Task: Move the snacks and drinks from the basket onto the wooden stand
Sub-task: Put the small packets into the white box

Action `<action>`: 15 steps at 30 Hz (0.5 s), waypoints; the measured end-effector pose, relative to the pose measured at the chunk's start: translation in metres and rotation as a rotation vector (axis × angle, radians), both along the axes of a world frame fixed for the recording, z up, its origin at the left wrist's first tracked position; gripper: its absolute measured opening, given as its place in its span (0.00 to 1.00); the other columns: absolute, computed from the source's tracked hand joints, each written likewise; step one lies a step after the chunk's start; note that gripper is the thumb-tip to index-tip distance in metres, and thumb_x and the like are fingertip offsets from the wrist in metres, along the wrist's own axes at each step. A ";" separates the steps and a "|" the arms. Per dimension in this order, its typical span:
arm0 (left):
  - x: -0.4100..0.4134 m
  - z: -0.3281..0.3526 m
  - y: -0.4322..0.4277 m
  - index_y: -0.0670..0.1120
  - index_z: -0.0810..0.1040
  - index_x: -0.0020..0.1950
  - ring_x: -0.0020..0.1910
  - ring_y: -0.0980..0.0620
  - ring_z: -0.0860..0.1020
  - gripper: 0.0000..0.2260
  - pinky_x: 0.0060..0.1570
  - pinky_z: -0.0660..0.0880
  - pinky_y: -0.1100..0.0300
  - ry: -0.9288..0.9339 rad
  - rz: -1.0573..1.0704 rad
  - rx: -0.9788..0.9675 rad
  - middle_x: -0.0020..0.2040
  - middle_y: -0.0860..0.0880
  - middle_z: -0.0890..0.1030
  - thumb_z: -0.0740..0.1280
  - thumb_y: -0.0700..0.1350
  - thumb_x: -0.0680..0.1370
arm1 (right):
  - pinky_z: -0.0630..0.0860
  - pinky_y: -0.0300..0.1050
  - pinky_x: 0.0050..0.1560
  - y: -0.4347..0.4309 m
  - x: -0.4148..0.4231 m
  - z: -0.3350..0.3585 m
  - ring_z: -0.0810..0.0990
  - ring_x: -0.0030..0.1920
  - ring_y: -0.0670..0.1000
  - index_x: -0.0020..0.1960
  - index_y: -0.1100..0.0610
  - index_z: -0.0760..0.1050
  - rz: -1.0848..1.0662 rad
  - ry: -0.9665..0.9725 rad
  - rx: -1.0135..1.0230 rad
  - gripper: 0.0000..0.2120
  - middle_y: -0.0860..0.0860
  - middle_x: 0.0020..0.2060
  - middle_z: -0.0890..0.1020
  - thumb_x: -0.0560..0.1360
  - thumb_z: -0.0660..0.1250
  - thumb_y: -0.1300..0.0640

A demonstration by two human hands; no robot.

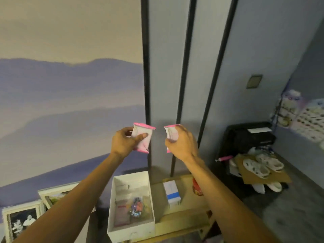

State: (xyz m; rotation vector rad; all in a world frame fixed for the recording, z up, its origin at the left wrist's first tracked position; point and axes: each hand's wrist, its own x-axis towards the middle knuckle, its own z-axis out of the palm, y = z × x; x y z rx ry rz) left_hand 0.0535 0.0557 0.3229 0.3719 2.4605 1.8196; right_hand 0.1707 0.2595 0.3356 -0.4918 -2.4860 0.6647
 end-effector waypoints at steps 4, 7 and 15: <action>0.033 -0.007 0.047 0.49 0.85 0.58 0.46 0.51 0.87 0.25 0.44 0.86 0.49 -0.026 -0.165 -0.001 0.51 0.52 0.88 0.84 0.59 0.66 | 0.86 0.46 0.49 0.028 0.072 -0.003 0.85 0.56 0.54 0.69 0.52 0.78 -0.154 0.001 -0.031 0.26 0.50 0.60 0.84 0.74 0.78 0.47; 0.075 -0.011 0.094 0.48 0.83 0.60 0.47 0.52 0.87 0.21 0.44 0.86 0.54 -0.037 -0.312 0.004 0.52 0.52 0.87 0.83 0.52 0.70 | 0.82 0.42 0.50 0.052 0.134 -0.005 0.84 0.59 0.53 0.70 0.52 0.77 -0.284 -0.024 -0.024 0.26 0.49 0.62 0.83 0.75 0.77 0.45; 0.205 -0.041 0.233 0.51 0.83 0.56 0.48 0.51 0.87 0.17 0.50 0.85 0.48 -0.109 -0.629 0.003 0.50 0.51 0.88 0.82 0.51 0.71 | 0.86 0.55 0.51 0.135 0.292 -0.029 0.86 0.50 0.52 0.69 0.51 0.77 -0.584 -0.138 -0.098 0.32 0.48 0.55 0.85 0.73 0.67 0.31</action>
